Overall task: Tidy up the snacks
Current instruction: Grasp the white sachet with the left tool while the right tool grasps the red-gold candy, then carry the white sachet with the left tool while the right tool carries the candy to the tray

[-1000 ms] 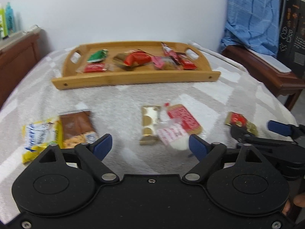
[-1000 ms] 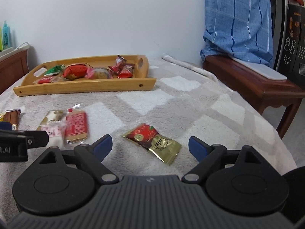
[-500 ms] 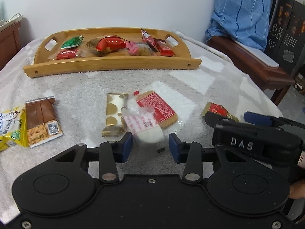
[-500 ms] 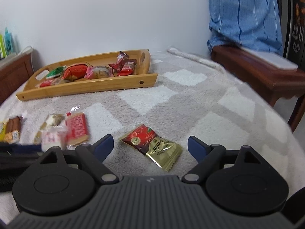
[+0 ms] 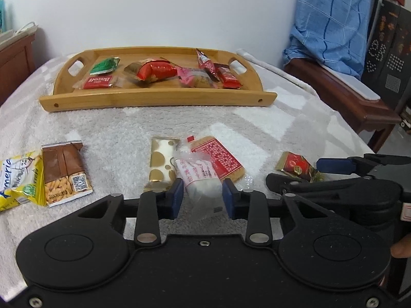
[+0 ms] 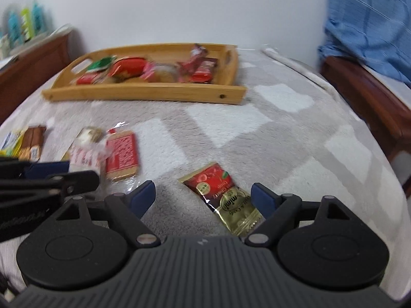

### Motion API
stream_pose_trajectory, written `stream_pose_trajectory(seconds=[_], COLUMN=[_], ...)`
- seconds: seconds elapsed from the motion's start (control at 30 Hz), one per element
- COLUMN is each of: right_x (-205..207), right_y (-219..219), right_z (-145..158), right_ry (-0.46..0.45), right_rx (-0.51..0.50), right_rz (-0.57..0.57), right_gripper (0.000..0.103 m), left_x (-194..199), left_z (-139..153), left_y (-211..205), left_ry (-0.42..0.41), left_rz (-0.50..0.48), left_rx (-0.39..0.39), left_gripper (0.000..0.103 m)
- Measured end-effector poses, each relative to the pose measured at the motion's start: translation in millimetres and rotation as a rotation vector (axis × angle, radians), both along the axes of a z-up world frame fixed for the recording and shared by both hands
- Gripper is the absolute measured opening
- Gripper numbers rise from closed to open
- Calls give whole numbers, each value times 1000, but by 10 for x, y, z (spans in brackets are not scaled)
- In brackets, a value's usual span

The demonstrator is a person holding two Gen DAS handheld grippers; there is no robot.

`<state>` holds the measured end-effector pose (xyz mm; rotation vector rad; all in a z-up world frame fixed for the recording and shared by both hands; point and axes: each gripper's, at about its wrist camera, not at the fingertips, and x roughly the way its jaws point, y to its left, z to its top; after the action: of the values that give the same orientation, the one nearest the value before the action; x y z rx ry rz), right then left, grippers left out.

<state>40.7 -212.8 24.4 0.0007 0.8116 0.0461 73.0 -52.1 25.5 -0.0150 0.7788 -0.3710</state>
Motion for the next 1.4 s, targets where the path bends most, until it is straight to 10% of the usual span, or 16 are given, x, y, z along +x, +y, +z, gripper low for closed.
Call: stream_pose_trajectory(seconds=[0.33, 0.47, 0.6, 1.4], right_x=[104, 84, 59, 130], right_y=[2, 22, 1, -81], right_z=[-9, 7, 32, 851], right_ry=[38, 11, -12, -160], right_rx=[-72, -57, -36, 240], right_rz=[114, 111, 86, -3], right_gripper=[75, 40, 31, 31], left_x=[80, 59, 29, 269], left_z=[-113, -95, -39, 631], left_y=[-117, -99, -77, 283], left_ry=[-13, -9, -21, -85], left_rz=[14, 16, 9, 48], left_rx=[32, 26, 28, -12], left_gripper=[33, 33, 32, 32])
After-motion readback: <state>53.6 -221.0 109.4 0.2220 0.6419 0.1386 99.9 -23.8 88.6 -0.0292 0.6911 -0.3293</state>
